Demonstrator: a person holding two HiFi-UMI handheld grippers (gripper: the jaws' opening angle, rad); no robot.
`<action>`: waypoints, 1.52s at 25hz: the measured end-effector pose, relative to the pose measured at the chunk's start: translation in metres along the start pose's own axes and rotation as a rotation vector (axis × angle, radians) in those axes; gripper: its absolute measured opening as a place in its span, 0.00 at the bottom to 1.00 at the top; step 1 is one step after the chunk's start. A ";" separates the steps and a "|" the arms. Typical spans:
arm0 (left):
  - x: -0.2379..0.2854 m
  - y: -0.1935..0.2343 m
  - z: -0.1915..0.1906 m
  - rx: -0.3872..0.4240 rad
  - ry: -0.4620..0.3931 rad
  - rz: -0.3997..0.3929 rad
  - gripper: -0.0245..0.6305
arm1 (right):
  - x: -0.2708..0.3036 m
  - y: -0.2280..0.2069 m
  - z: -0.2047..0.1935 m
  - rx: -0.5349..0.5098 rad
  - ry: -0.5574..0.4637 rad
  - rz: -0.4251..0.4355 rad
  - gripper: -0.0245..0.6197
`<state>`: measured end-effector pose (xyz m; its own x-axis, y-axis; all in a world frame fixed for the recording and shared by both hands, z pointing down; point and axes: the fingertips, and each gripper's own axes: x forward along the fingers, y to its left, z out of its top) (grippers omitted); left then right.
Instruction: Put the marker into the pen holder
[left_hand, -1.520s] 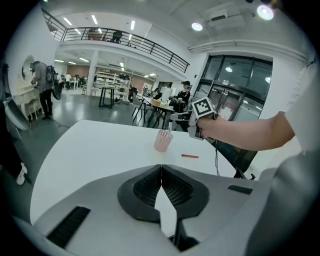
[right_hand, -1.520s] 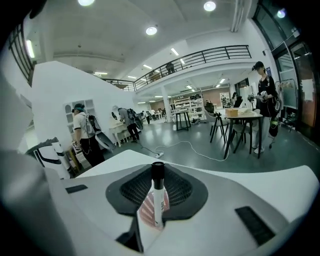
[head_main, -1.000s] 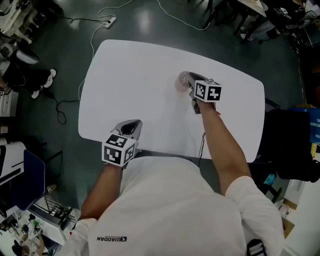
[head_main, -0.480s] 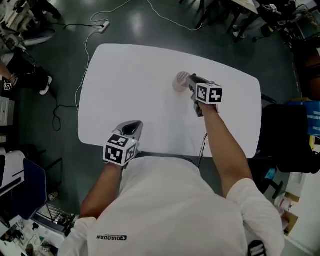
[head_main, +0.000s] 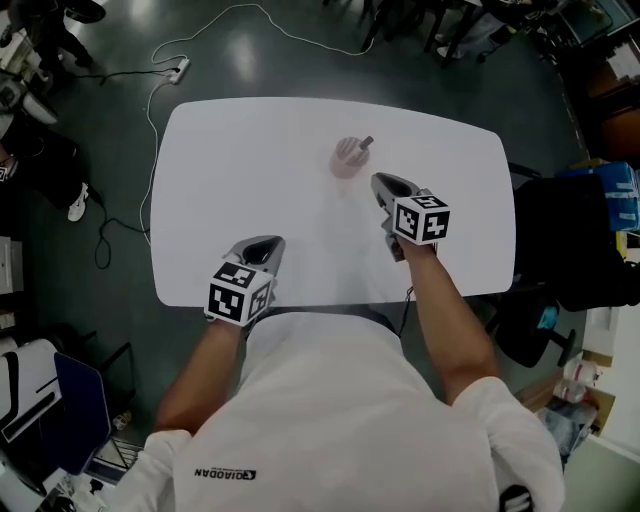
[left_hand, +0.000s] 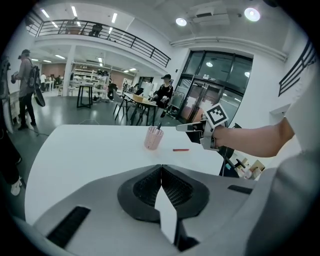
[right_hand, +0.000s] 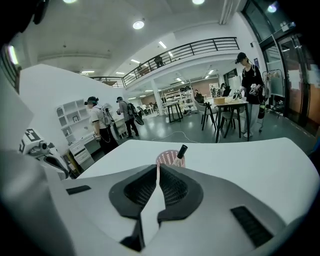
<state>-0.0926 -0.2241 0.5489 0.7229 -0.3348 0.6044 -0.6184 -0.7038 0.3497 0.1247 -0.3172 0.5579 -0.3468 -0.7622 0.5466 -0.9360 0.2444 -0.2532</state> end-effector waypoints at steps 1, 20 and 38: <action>0.002 -0.003 0.001 0.005 -0.001 -0.004 0.08 | -0.006 0.000 -0.002 0.009 -0.005 0.001 0.09; 0.035 -0.069 0.022 0.013 -0.040 0.032 0.08 | -0.104 0.015 -0.067 -0.035 0.049 0.128 0.07; 0.071 -0.108 -0.014 0.010 0.083 0.091 0.08 | -0.091 -0.107 -0.135 -0.212 0.235 -0.013 0.07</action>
<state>0.0211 -0.1631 0.5642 0.6353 -0.3450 0.6909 -0.6771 -0.6792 0.2834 0.2482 -0.1930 0.6434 -0.3163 -0.6128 0.7242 -0.9233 0.3742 -0.0867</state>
